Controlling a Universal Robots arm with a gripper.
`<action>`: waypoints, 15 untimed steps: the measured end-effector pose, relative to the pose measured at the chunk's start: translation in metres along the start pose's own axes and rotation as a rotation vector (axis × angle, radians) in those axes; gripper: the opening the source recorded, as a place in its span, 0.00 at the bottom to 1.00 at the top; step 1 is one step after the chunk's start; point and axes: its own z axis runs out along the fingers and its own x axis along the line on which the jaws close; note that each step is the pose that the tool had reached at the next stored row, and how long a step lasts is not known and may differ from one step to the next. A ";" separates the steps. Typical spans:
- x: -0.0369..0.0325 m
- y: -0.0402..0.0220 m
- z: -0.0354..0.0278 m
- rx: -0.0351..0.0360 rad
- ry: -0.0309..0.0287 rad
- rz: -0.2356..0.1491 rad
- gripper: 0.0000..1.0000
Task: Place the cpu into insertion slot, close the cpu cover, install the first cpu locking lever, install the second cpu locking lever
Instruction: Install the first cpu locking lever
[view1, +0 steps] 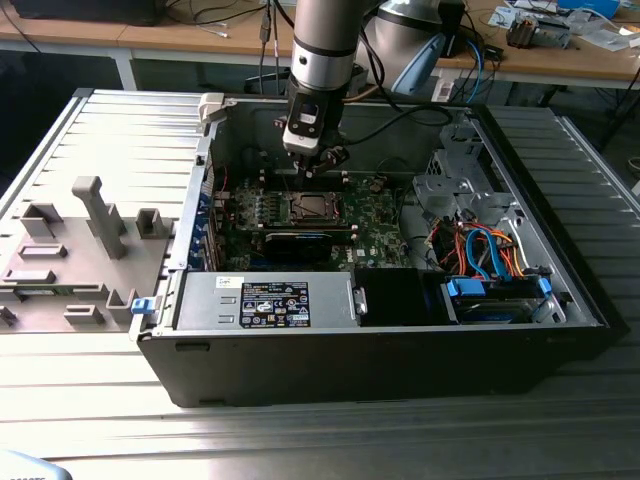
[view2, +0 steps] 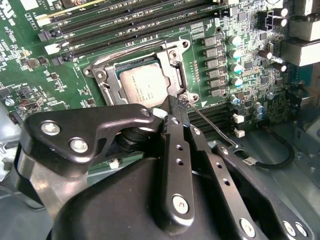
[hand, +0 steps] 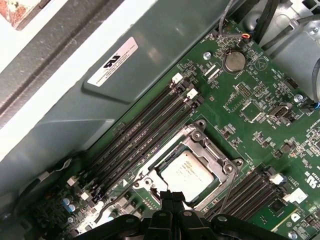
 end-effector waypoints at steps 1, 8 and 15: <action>0.0000 0.0000 0.0000 0.0001 -0.0001 -0.001 0.11; 0.0000 0.0000 0.0000 0.0006 -0.0004 -0.011 0.11; 0.0000 0.0000 0.0000 0.0012 -0.0007 -0.021 0.11</action>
